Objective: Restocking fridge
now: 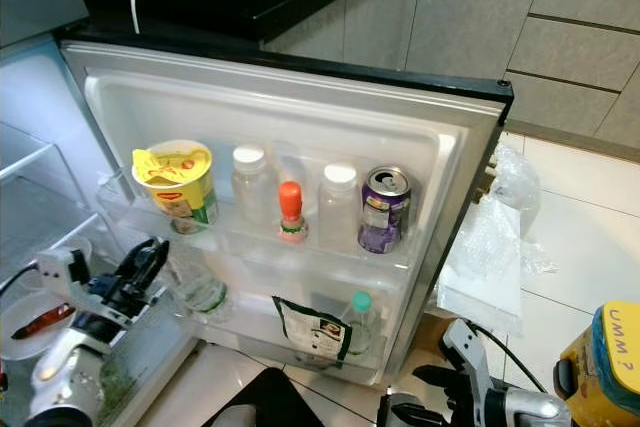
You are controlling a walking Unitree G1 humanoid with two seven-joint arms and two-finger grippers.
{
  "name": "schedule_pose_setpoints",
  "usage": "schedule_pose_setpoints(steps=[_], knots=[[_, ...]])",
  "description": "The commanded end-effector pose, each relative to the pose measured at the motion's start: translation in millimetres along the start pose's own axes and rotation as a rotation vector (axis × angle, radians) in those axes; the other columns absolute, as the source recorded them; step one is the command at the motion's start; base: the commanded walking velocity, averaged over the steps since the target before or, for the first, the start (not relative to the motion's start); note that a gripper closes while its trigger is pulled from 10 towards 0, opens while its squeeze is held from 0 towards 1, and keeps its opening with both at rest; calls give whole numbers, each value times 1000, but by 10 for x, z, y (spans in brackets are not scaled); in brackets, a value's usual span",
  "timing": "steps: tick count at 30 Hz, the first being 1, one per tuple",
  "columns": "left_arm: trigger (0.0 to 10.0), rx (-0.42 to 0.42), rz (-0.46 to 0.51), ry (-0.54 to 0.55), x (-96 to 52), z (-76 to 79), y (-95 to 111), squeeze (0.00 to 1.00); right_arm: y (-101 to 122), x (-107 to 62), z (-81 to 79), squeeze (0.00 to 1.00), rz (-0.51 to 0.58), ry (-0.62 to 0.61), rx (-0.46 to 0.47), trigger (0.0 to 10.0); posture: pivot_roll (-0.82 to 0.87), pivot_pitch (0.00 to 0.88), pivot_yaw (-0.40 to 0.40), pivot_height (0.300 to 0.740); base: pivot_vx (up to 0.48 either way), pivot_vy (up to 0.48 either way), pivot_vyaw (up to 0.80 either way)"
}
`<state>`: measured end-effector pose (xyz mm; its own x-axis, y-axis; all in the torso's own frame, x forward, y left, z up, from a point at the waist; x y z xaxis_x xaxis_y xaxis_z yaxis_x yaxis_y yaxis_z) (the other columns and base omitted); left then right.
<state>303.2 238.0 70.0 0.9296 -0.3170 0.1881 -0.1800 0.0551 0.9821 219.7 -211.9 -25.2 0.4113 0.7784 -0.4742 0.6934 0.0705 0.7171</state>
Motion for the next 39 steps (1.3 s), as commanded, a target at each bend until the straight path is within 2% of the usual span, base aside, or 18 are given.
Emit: schedule_pose_setpoints(steps=[1, 4, 7, 13, 18, 28, 35, 39], knots=[[10000, 15, -11, 9, 9, 52, -41, 0, -11, 14, -16, 0, 1, 2, 3, 10000, 9, 0, -41, 611, 0, 0, 0], [10000, 16, -13, 13, 30, 79, -57, 0, -9, 25, -25, 0, 2, 6, 1, 10000, 8, 0, -40, 611, 0, 0, 0], [10000, 29, -18, 21, 119, 181, -98, 0, 55, 70, -66, 0, 26, 27, -16, 10000, -4, 0, -37, 611, 0, 0, 0], [10000, 70, -57, 56, 180, 198, -155, 0, 99, 108, -107, 0, 34, 44, -38, 10000, -6, 0, -40, 611, 0, 0, 0], [10000, 49, -103, 72, 235, 303, -276, 0, 125, 129, -138, 0, 38, 58, -47, 10000, -15, 0, -40, 611, 0, 0, 0], [10000, 35, -163, 77, 211, 384, -415, 0, 119, 143, -202, 0, 40, 80, -54, 10000, -31, 18, -40, 611, 0, 0, 0], [10000, 43, -177, 89, 217, 395, -442, 0, 120, 156, -259, 0, 40, 101, -60, 10000, -45, 36, -40, 611, 0, 0, 0], [10000, 52, -185, 76, 240, 452, -461, 0, 118, 171, -304, 0, 41, 118, -63, 10000, -49, 50, -38, 611, 0, 0, 0]])
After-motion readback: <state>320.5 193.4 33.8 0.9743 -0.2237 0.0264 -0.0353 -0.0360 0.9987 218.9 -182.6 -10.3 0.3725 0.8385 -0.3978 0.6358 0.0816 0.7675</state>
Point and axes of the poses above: a point about 5 cm out from each wrist's last joint towards the gripper, its own x axis pointing out of the wrist towards the gripper, its own y axis along the axis of the wrist's last joint, z = x × y, the point moved 4 cm from there along x, pointing out of the wrist towards the gripper, and after that the axes turned 14 degrees about x, right-handed, at the moved point
